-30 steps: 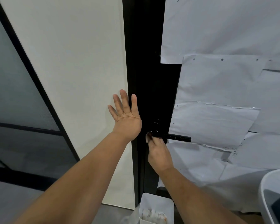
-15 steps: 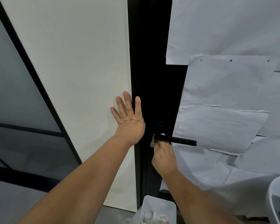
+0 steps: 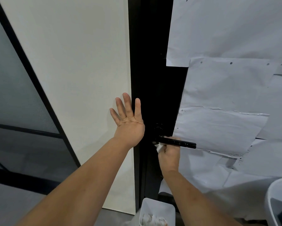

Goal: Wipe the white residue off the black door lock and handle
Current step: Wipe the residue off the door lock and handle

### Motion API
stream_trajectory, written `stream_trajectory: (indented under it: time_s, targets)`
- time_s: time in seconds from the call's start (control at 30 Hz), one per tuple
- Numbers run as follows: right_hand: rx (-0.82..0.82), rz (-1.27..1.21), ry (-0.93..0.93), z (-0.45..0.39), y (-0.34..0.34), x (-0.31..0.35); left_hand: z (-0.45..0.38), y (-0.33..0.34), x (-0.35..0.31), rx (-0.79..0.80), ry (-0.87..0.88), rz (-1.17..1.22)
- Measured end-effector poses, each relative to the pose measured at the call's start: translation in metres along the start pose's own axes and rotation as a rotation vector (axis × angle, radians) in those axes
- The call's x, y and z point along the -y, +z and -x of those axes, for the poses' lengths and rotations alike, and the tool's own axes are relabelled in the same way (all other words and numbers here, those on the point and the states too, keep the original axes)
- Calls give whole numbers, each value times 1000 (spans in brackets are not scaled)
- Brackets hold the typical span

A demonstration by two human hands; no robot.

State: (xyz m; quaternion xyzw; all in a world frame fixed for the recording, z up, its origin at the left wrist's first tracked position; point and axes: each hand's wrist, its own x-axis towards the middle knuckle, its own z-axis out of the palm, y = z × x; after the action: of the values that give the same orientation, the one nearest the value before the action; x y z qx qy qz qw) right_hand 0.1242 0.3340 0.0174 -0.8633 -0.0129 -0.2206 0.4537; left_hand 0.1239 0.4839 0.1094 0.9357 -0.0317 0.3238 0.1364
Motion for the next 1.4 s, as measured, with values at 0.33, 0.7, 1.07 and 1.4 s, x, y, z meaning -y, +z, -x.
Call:
stream_trajectory:
  time_s: [0.33,0.7,1.07,1.4]
  targets:
    - [-18,-85,-2,2,-2,4,1,0,0,-7,-1,-5]
    - [227,331,-374,12,8,-14,0,0,1,22,5,-10]
    - [281,406,-390,16,11,-9,0,0,1,19,11,-6]
    - [395,520,-512,14,9,-5,-1,2,1,8,-11,7]
